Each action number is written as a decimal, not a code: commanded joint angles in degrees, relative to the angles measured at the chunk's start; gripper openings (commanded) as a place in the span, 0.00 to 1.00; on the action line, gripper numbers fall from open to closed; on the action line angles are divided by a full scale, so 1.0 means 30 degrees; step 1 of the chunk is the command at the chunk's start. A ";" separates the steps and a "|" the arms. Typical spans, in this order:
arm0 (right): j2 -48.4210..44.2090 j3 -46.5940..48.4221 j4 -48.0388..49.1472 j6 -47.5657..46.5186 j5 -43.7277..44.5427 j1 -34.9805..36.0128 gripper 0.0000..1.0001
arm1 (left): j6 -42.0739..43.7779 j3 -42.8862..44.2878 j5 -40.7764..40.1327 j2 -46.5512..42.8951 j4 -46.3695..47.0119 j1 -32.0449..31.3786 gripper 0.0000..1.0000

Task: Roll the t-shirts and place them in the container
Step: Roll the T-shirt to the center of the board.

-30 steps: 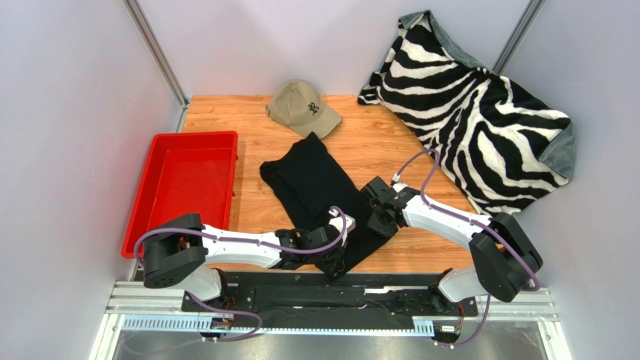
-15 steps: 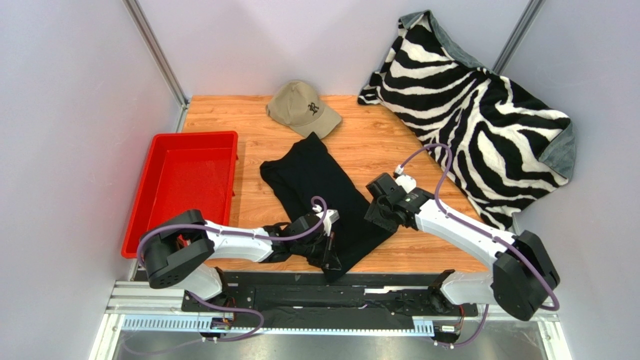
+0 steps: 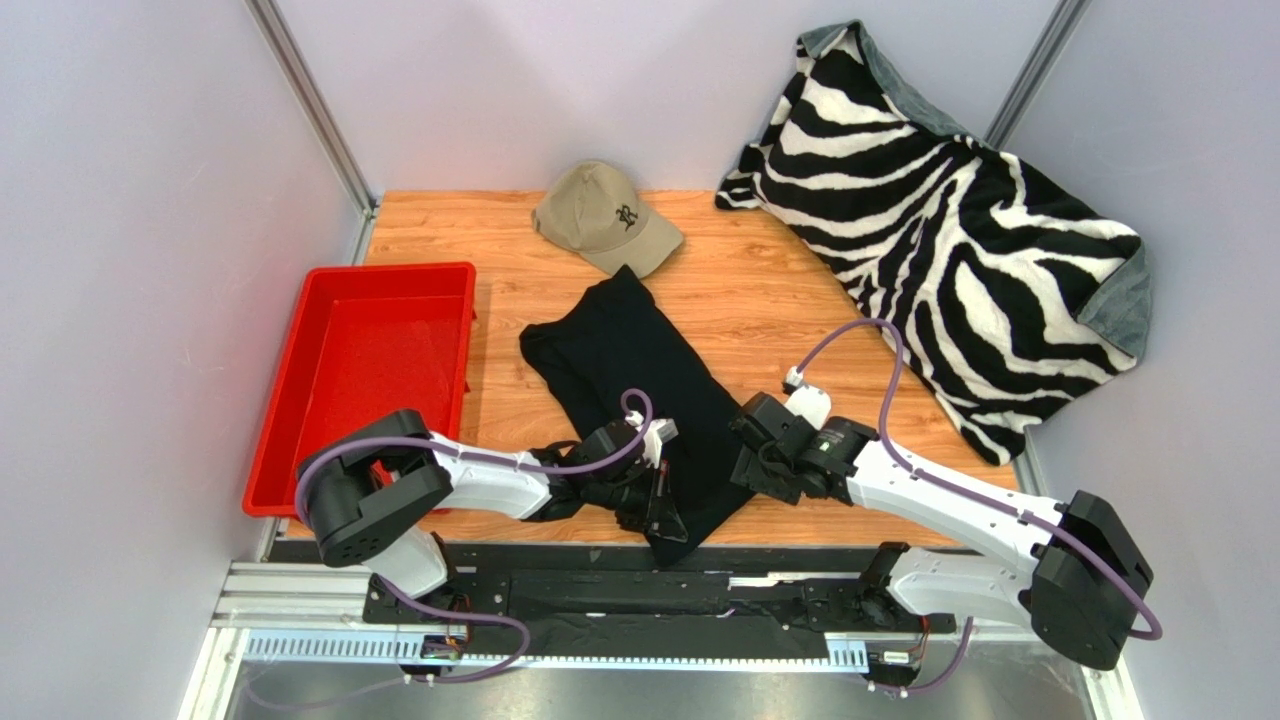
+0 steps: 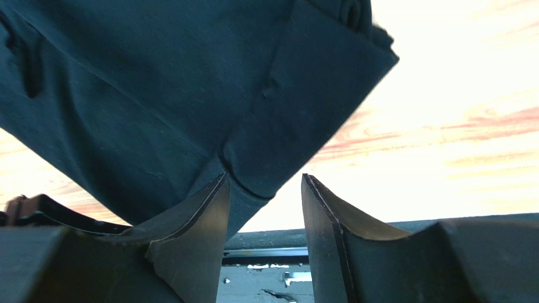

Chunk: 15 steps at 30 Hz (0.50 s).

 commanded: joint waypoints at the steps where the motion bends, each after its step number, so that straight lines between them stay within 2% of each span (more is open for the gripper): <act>1: -0.0273 -0.0278 0.0298 0.1187 0.0634 0.0567 0.49 | -0.0182 -0.0229 0.0347 0.0344 0.0180 0.0072 0.00; 10: 0.2039 0.0365 0.0563 0.1129 0.1014 0.0686 0.45 | -0.0183 -0.0375 0.0289 0.0286 0.0239 0.0072 0.00; 12: 0.2627 0.0977 0.0301 0.1012 0.1043 0.0686 0.42 | -0.0007 -0.0375 0.0318 0.0286 0.0239 0.0043 0.00; 15: 0.3740 0.1768 -0.0110 0.0661 0.1014 0.0686 0.31 | 0.0227 -0.0346 0.0230 0.0111 0.0093 0.0072 0.00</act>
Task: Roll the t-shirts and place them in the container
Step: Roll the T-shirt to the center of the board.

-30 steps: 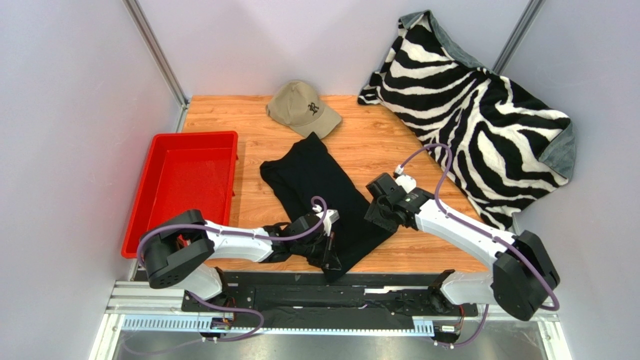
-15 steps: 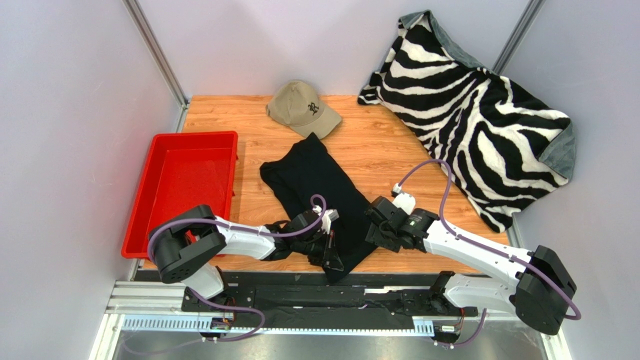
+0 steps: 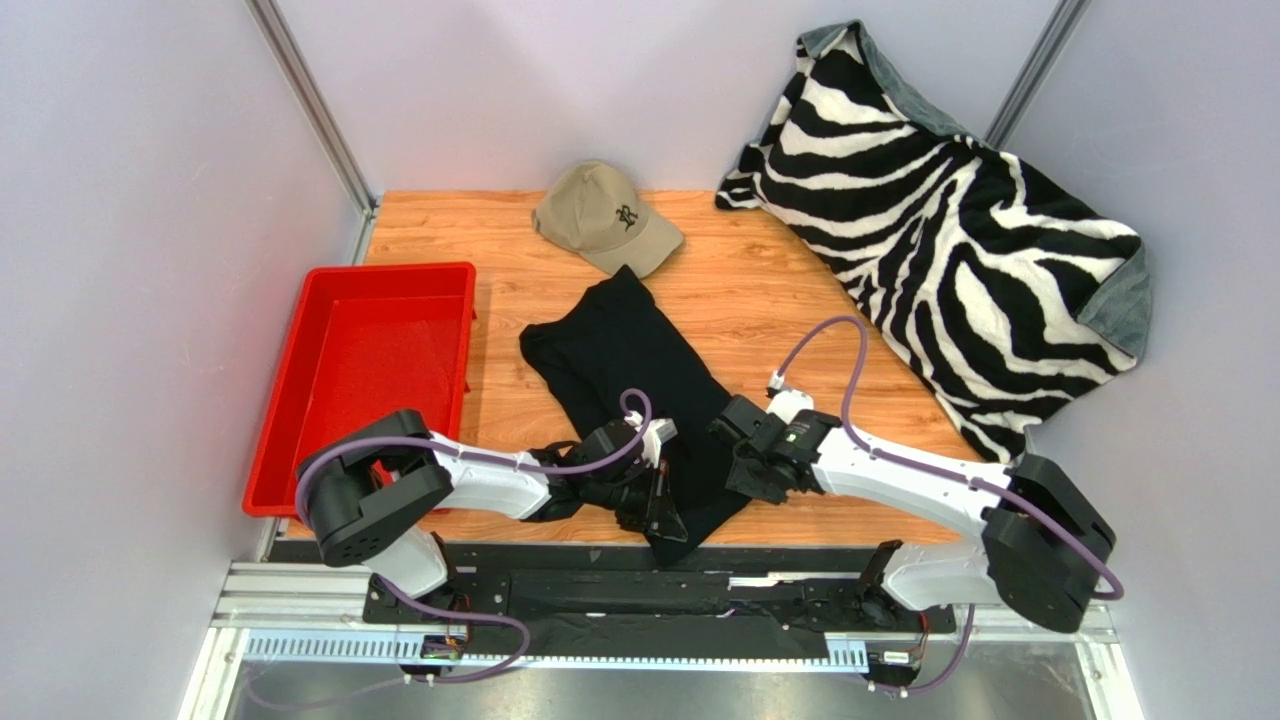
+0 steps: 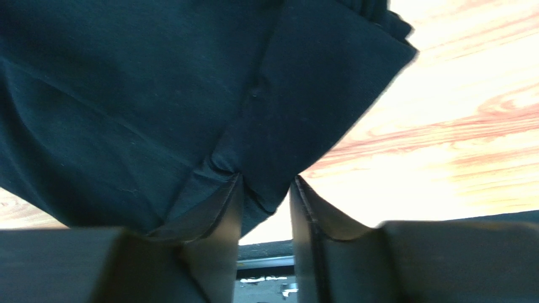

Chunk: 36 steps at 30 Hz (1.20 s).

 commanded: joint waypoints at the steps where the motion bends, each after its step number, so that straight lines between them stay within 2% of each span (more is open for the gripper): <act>1: 0.1258 0.1699 -0.0409 -0.0199 0.0840 0.0066 0.28 | 0.0446 -0.0237 0.0041 0.0016 -0.0242 0.0000 0.00; 5: 0.1904 0.2403 -0.0965 -0.0550 0.0840 0.0037 0.25 | 0.1032 -0.0121 -0.0426 -0.0569 -0.1088 -0.0029 0.04; 8: 0.2489 0.3164 -0.1521 -0.0989 0.0752 -0.0051 0.24 | 0.1734 -0.0003 -0.1040 -0.1505 -0.1763 -0.0029 0.21; 9: 0.2954 0.3398 -0.1611 -0.1136 0.0665 -0.0080 0.24 | 0.2171 0.0027 -0.1247 -0.2146 -0.1969 -0.0030 0.30; 14: 0.4451 0.4773 -0.2400 -0.1781 0.0196 -0.0168 0.24 | 0.3813 0.0494 -0.3322 -0.4667 -0.3990 -0.0088 0.46; 19: 0.5856 0.5625 -0.2783 -0.2309 -0.0303 -0.0285 0.24 | 0.5717 0.0963 -0.6365 -0.7394 -0.5717 -0.0731 0.48; 23: 0.6648 0.6241 -0.3252 -0.2544 -0.0449 -0.0372 0.25 | 0.7241 0.1636 -0.9299 -0.8129 -0.6745 -0.2951 0.49; 31: 0.7324 0.6535 -0.3223 -0.2720 -0.1298 -0.0724 0.26 | 0.9293 0.3774 -1.6676 -0.4969 -0.7189 -0.6764 0.54; 34: 0.7441 0.6506 -0.3047 -0.2720 -0.1533 -0.0754 0.26 | 0.9733 0.4477 -1.8702 -0.3329 -0.6808 -0.8345 0.58; 36: 0.7470 0.6477 -0.2989 -0.2691 -0.1621 -0.0812 0.26 | 0.9822 0.4800 -1.9002 -0.2157 -0.6514 -0.8613 0.59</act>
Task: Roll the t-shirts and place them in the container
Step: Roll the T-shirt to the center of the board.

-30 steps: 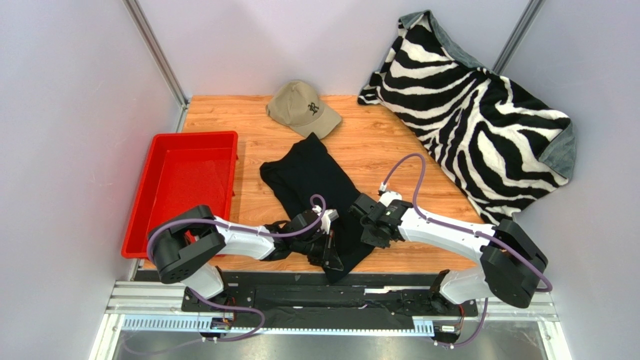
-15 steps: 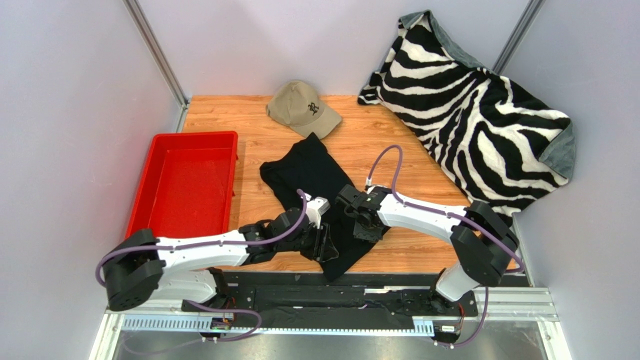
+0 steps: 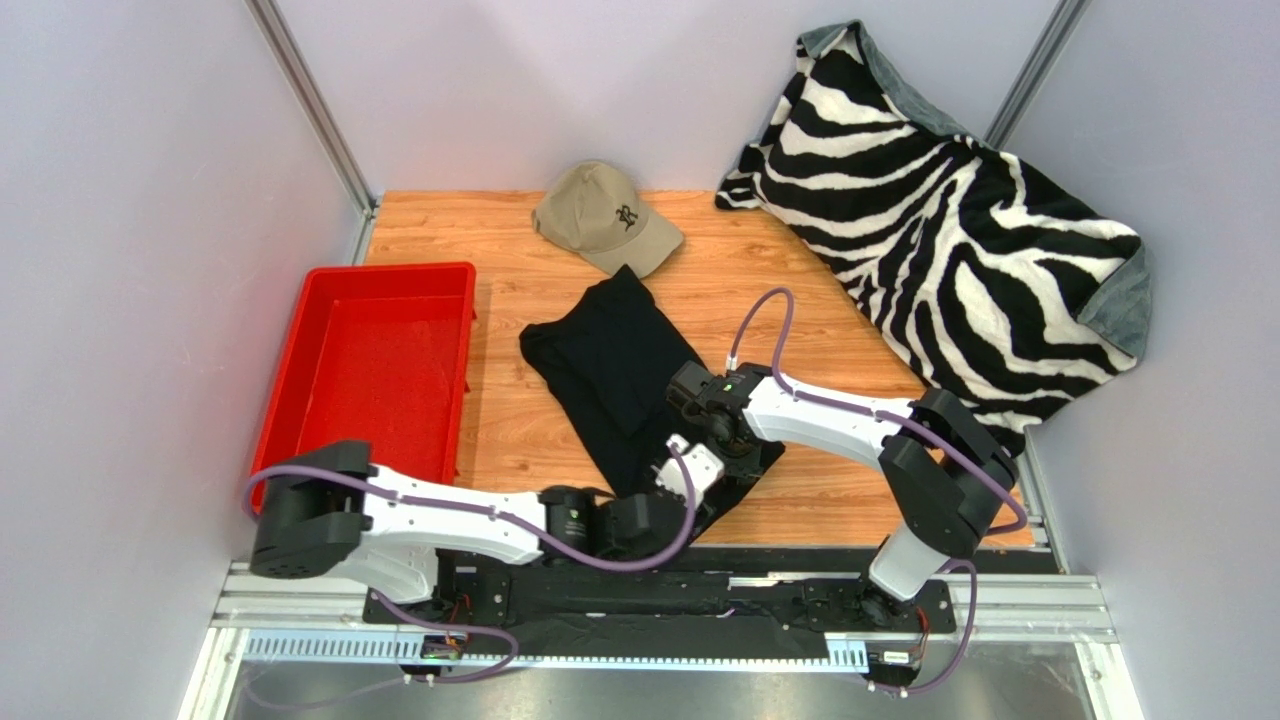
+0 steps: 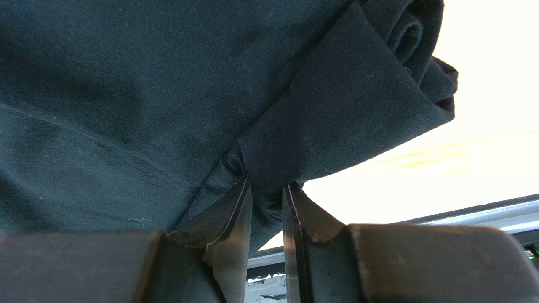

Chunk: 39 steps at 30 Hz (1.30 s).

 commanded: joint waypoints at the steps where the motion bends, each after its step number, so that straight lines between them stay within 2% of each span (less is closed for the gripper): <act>1: 0.0367 0.0400 0.0443 -0.0017 -0.0608 -0.0077 0.26 | 0.1145 0.1406 -0.3476 0.1904 0.0554 -0.1130 0.60; 13: 0.0163 0.0166 0.0707 0.0101 -0.0931 -0.0165 0.27 | 0.1761 0.2727 -0.3713 0.5392 0.1639 -0.1572 0.61; 19: -0.0276 0.0078 0.0707 0.0247 -0.0844 -0.0223 0.29 | 0.0912 0.2815 -0.3918 0.6563 0.1230 -0.1572 0.56; 22: -0.0803 -0.0039 0.0736 0.0364 -0.0698 -0.0223 0.34 | 0.0531 0.2786 -0.3919 0.6566 0.1024 -0.1485 0.37; 23: -0.0979 -0.0097 0.0736 0.0509 -0.0523 -0.0223 0.43 | 0.0472 0.2757 -0.3889 0.6536 0.1053 -0.1455 0.27; 25: -0.1827 -0.0360 0.0882 0.0686 -0.0259 -0.0223 0.53 | 0.0355 0.2727 -0.3480 0.6304 0.0995 -0.1367 0.16; 26: -0.2236 -0.0449 0.0912 0.0919 0.0091 -0.0223 0.61 | 0.0238 0.2640 -0.3333 0.6215 0.1082 -0.1309 0.14; 28: -0.3466 -0.0625 0.0970 0.1067 0.0502 -0.0223 0.66 | -0.0025 0.2202 -0.2282 0.5603 0.1432 -0.1016 0.09; 32: -0.5868 -0.1268 0.0912 0.1535 0.2198 -0.0223 0.74 | -0.0933 0.0943 0.0121 0.4371 0.2777 -0.0138 0.05; 38: -0.9443 -0.3023 0.2168 0.2151 0.3082 -0.0194 0.75 | -0.3071 -0.1750 0.4689 0.2466 0.4682 0.1970 0.04; 39: -0.9824 -0.3840 0.2839 0.2267 0.3082 -0.0165 0.75 | -0.3451 -0.2016 0.6204 0.2348 0.4976 0.2611 0.04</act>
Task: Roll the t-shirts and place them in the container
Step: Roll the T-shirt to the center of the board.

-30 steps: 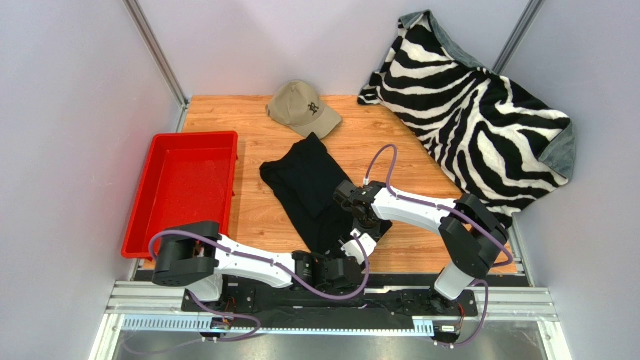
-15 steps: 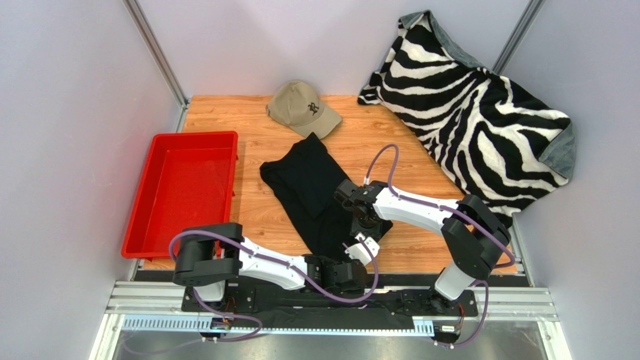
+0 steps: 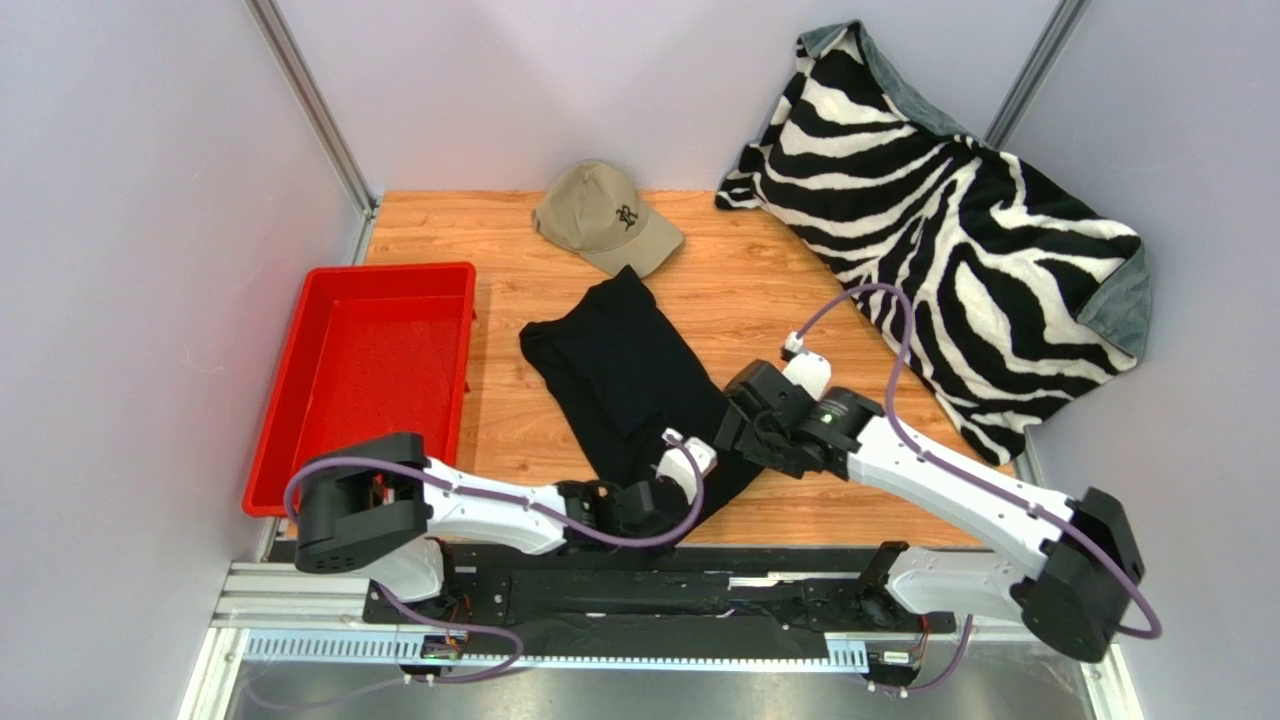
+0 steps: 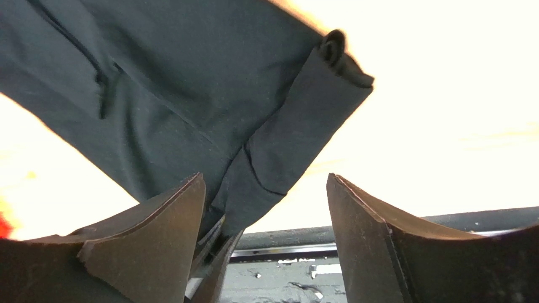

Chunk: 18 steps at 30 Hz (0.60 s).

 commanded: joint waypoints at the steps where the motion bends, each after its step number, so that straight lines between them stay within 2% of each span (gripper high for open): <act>1: -0.1921 -0.2053 0.2130 0.1029 0.1217 0.0061 0.74 | -0.2295 -0.1392 0.5290 -0.1266 0.2006 0.1705 0.04; 7: -0.4005 -0.4984 0.4740 0.1936 0.0923 0.0587 0.74 | -0.4083 -0.3092 1.0271 -0.1737 0.3998 0.4342 0.04; 12: -0.3393 -0.5719 0.5938 0.2758 0.1568 0.1378 0.75 | -0.4755 -0.3180 1.3522 -0.1328 0.4497 0.5923 0.04; 18: -0.2542 -0.6248 0.6587 0.3432 0.2593 0.1409 0.72 | -0.5694 -0.3561 1.6072 -0.0538 0.5756 0.7244 0.04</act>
